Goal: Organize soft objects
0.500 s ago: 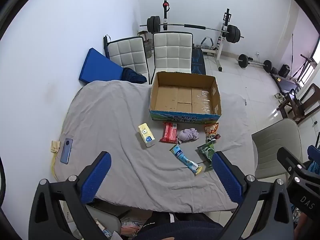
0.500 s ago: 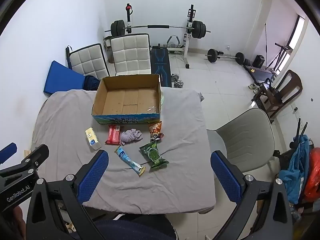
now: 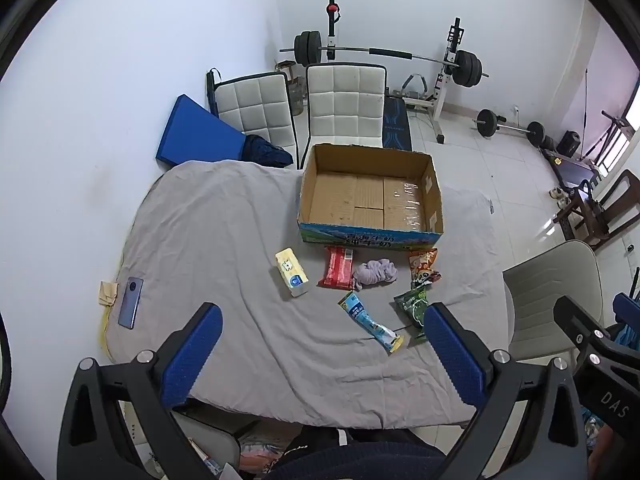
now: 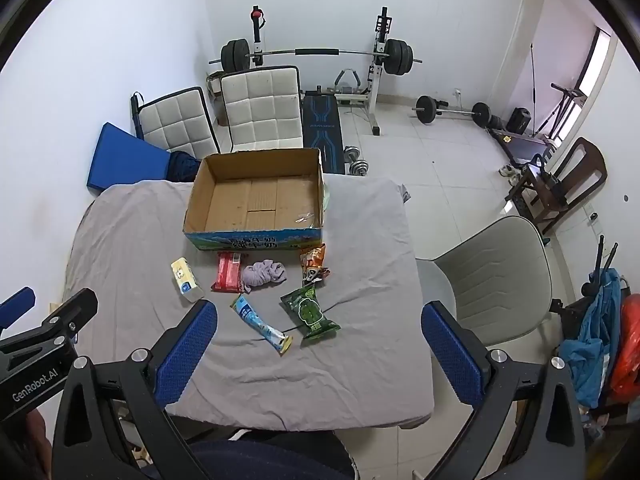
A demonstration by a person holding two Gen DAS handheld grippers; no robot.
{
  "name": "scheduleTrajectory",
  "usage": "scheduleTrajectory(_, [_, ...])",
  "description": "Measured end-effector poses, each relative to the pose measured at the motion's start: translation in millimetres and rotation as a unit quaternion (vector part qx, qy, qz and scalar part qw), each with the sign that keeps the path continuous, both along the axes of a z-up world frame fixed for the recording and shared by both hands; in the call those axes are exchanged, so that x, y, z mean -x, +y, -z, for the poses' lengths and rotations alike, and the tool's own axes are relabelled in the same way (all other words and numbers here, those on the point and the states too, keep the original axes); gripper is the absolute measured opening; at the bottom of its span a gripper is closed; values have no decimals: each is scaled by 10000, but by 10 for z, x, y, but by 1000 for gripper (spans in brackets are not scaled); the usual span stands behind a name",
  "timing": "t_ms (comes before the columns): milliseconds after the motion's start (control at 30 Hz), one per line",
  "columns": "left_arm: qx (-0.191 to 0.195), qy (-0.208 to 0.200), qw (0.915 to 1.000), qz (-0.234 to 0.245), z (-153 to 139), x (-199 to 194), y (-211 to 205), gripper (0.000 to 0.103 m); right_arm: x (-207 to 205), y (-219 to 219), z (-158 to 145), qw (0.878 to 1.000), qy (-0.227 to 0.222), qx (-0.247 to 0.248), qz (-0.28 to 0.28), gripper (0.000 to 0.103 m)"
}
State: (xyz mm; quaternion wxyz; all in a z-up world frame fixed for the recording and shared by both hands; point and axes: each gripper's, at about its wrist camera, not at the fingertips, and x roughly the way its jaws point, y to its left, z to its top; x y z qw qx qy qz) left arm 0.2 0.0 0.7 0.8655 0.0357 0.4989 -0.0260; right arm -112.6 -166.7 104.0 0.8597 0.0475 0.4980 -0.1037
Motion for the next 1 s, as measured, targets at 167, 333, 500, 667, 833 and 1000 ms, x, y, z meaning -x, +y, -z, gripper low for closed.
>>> scheduleTrajectory(167, [19, -21, 10000, 3, 38, -2, -2, 103, -34, -3, -17, 10000, -14, 9, 42, 103])
scheduleTrajectory(333, [23, -22, 10000, -7, 81, -3, 3, 103, -49, -31, -12, 10000, 13, -33, 29, 103])
scheduleTrajectory(500, [19, -30, 10000, 23, 61, 18, -34, 103, -68, -43, -14, 10000, -62, 18, 55, 103])
scheduleTrajectory(667, [-8, -38, 10000, 50, 67, -2, -42, 103, -50, -56, -15, 9999, -92, 16, 78, 103])
scheduleTrajectory(833, [20, -60, 10000, 31, 58, -12, -31, 103, -57, -59, -6, 9999, -101, 3, 73, 103])
scheduleTrajectory(1000, [38, -59, 10000, 26, 55, -17, -27, 103, -62, -28, -23, 9999, -118, 14, 48, 103])
